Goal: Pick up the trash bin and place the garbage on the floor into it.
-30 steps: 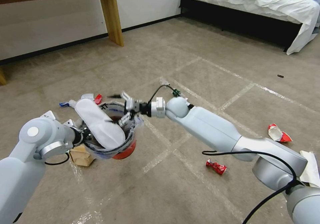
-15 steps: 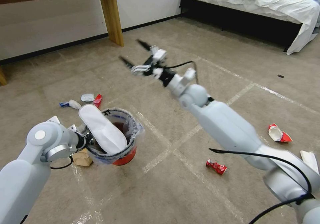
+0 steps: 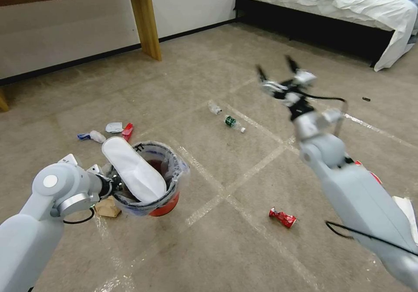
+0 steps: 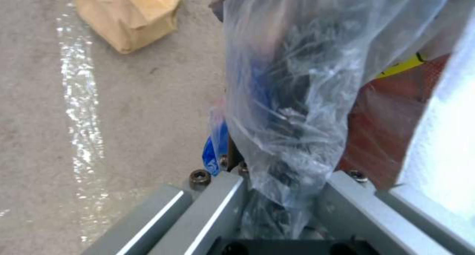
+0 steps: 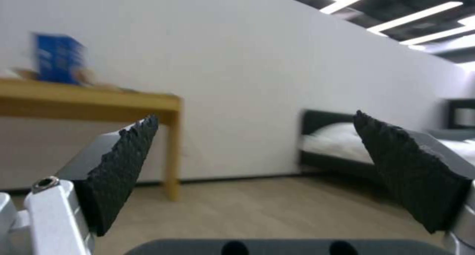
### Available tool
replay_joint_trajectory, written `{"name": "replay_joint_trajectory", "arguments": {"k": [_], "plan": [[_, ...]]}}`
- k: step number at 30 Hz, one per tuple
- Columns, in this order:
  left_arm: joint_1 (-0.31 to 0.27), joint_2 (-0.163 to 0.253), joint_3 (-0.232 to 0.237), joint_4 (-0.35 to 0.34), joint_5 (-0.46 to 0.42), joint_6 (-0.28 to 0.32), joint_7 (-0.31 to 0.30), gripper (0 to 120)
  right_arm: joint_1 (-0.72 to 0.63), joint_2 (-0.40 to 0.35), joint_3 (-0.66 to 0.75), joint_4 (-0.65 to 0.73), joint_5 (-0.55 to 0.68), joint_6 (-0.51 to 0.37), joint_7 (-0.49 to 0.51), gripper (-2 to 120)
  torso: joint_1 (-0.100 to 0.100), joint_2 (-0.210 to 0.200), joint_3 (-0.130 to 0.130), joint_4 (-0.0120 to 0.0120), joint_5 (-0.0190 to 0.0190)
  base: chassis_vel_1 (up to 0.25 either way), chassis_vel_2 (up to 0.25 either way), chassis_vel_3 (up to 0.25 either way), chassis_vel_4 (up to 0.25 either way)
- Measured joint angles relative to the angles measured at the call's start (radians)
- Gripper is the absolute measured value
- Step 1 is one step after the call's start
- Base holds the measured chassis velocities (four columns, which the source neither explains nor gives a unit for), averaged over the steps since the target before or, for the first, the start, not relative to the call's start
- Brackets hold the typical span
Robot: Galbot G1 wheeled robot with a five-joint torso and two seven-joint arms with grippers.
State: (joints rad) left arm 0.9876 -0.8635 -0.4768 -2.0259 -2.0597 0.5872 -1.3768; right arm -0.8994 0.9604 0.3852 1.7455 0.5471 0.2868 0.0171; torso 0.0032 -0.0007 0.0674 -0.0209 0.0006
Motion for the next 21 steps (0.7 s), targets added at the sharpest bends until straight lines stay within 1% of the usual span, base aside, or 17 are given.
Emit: {"name": "replay_joint_trajectory", "arguments": {"k": [1, 2, 3, 4, 5, 6, 9, 10, 12, 13, 14, 15, 16, 17, 18, 20, 21], "plan": [[-0.004, -0.003, 0.003, 0.000, 0.000, 0.000, 0.001, 0, -0.059, 0.007, 0.047, 0.013, -0.020, 0.006, 0.008, 100, 0.000, 0.000, 0.000, -0.0002, -0.0005, 0.000, 0.000, 0.000, 0.000], [-0.004, -0.003, 0.003, 0.000, 0.000, 0.000, 0.001, 0, -0.059, 0.007, 0.047, 0.013, -0.020, 0.006, 0.008, 100, 0.000, 0.000, 0.000, -0.0002, -0.0005, 0.000, 0.000, 0.000, 0.000], [-0.007, -0.005, 0.005, -0.001, -0.001, 0.000, 0.002, 0, -0.096, 0.014, 0.079, 0.023, -0.033, 0.008, 0.015, 100, 0.000, 0.000, 0.000, -0.0002, -0.0003, 0.000, 0.000, 0.000, 0.000], [-0.012, -0.006, 0.006, -0.001, -0.002, 0.000, 0.003, 0, -0.135, 0.024, 0.118, 0.036, -0.048, 0.011, 0.023, 100, 0.000, 0.000, 0.000, 0.0006, -0.0006, 0.000, 0.000, 0.000, 0.000], [-0.016, -0.006, 0.006, -0.001, -0.003, 0.000, 0.005, 0, -0.168, 0.036, 0.147, 0.048, -0.061, 0.011, 0.030, 100, 0.000, 0.000, 0.000, 0.0006, -0.0010, 0.000, 0.000, 0.000, 0.000], [-0.016, -0.006, 0.006, -0.001, -0.003, 0.000, 0.005, 0, -0.168, 0.036, 0.147, 0.048, -0.061, 0.011, 0.030, 100, 0.000, 0.000, 0.000, 0.0006, -0.0010, 0.000, 0.000, 0.000, 0.000], [-0.021, -0.010, 0.006, -0.001, -0.005, 0.003, 0.011, 0, -0.282, 0.098, 0.235, 0.084, -0.107, 0.011, 0.042, 100, 0.000, 0.000, 0.000, 0.0006, -0.0008, 0.000, 0.000, 0.000, 0.000], [-0.021, -0.010, 0.006, -0.001, -0.005, 0.003, 0.011, 0, -0.282, 0.098, 0.235, 0.084, -0.107, 0.011, 0.042, 100, 0.000, 0.000, 0.000, 0.0006, -0.0008, 0.000, 0.000, 0.000, 0.000], [-0.022, -0.016, 0.006, -0.001, -0.006, 0.005, 0.012, 0, -0.349, 0.159, 0.279, 0.100, -0.149, 0.020, 0.043, 100, 0.000, 0.000, 0.000, 0.0005, -0.0008, 0.000, 0.000, 0.000, 0.000], [-0.022, -0.016, 0.006, -0.001, -0.006, 0.005, 0.012, 0, -0.349, 0.159, 0.279, 0.100, -0.149, 0.020, 0.043, 100, 0.000, 0.000, 0.000, 0.0005, -0.0008, 0.000, 0.000, 0.000, 0.000], [-0.023, -0.019, 0.006, -0.002, -0.006, 0.005, 0.012, 0, -0.382, 0.193, 0.298, 0.109, -0.174, 0.031, 0.043, 100, 0.000, 0.000, 0.000, 0.0004, -0.0004, 0.000, 0.000, 0.000, 0.000], [-0.023, -0.022, 0.006, -0.004, -0.008, 0.005, 0.011, 0, -0.423, 0.236, 0.319, 0.122, -0.204, 0.046, 0.042, 100, 0.000, 0.000, 0.000, 0.0006, -0.0009, 0.000, 0.000, 0.000, 0.000], [-0.022, -0.024, 0.006, -0.006, -0.008, 0.005, 0.011, 0, -0.449, 0.261, 0.332, 0.131, -0.222, 0.055, 0.040, 100, 0.000, 0.000, 0.000, 0.0005, -0.0011, 0.000, 0.000, 0.000, 0.000], [-0.022, -0.024, 0.006, -0.006, -0.008, 0.005, 0.011, 0, -0.449, 0.261, 0.332, 0.131, -0.222, 0.055, 0.040, 100, 0.000, 0.000, 0.000, 0.0005, -0.0011, 0.000, 0.000, 0.000, 0.000], [-0.019, -0.025, 0.004, -0.011, -0.008, 0.005, 0.010, 0, -0.495, 0.309, 0.354, 0.148, -0.257, 0.075, 0.036, 100, 0.000, 0.000, 0.000, 0.0004, -0.0005, 0.000, 0.000, 0.000, 0.000], [-0.016, -0.026, 0.003, -0.017, -0.009, 0.007, 0.010, 0, -0.550, 0.363, 0.378, 0.171, -0.305, 0.099, 0.029, 100, 0.000, 0.000, 0.000, 0.0004, -0.0010, 0.000, 0.000, 0.000, 0.000], [-0.016, -0.026, 0.003, -0.017, -0.009, 0.007, 0.010, 0, -0.550, 0.363, 0.378, 0.171, -0.305, 0.099, 0.029, 100, 0.000, 0.000, 0.000, 0.0004, -0.0010, 0.000, 0.000, 0.000, 0.000]]}}
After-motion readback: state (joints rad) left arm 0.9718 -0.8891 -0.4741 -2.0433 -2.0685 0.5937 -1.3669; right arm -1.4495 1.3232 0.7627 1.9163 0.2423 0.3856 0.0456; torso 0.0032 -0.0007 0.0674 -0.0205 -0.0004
